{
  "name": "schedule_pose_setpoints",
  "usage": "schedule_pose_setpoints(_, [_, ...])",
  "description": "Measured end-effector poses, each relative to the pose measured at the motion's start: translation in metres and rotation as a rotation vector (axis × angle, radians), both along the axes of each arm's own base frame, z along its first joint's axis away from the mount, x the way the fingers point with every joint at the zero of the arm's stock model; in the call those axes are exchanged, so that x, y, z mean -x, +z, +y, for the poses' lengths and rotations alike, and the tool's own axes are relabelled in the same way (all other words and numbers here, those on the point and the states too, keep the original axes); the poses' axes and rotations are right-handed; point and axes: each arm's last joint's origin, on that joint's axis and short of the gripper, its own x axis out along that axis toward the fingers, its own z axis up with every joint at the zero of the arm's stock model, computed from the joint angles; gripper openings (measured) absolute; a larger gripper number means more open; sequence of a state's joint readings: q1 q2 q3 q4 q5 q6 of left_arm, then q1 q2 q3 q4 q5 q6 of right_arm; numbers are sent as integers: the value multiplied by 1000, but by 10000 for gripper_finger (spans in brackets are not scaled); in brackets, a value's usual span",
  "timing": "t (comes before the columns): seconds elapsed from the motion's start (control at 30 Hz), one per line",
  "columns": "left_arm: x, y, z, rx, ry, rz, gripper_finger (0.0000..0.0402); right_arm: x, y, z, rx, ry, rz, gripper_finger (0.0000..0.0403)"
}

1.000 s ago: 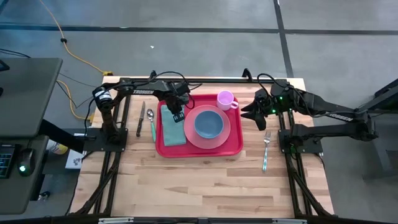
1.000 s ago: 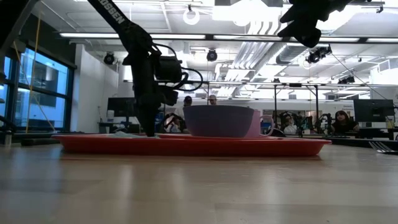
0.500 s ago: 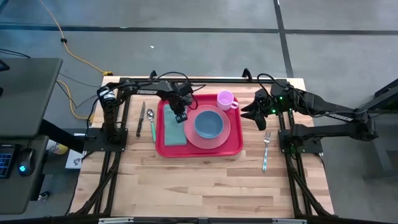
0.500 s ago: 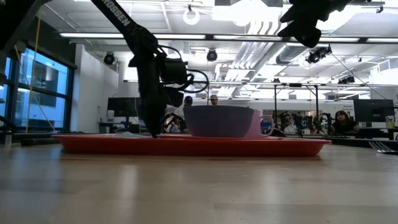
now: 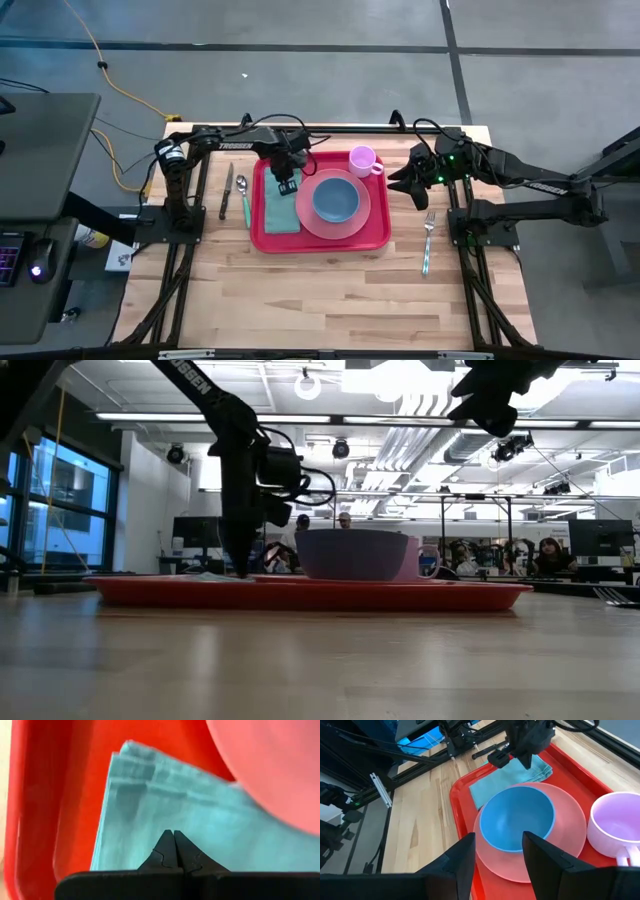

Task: Set up tray
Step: Put the blue towel on the tray, then put the fork on the blue towel on the tray

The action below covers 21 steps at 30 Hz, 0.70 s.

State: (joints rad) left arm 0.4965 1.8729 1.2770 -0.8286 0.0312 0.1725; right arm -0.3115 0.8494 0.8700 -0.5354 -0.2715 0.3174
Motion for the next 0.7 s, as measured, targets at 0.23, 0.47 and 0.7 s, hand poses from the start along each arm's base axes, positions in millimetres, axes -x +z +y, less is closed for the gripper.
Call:
schedule_pose_setpoints(0.23, [19,33,-6,-100,2,57,8,0,0,1,-31,12,-3,142])
schedule_pose_setpoints(0.47, [58,99,-23,-261,83,2,8,0,0,1,-27,13,-3,142])
schedule_pose_setpoints(0.7, [121,162,-53,-415,261,-111,8,0,0,1,-24,14,-2,142])
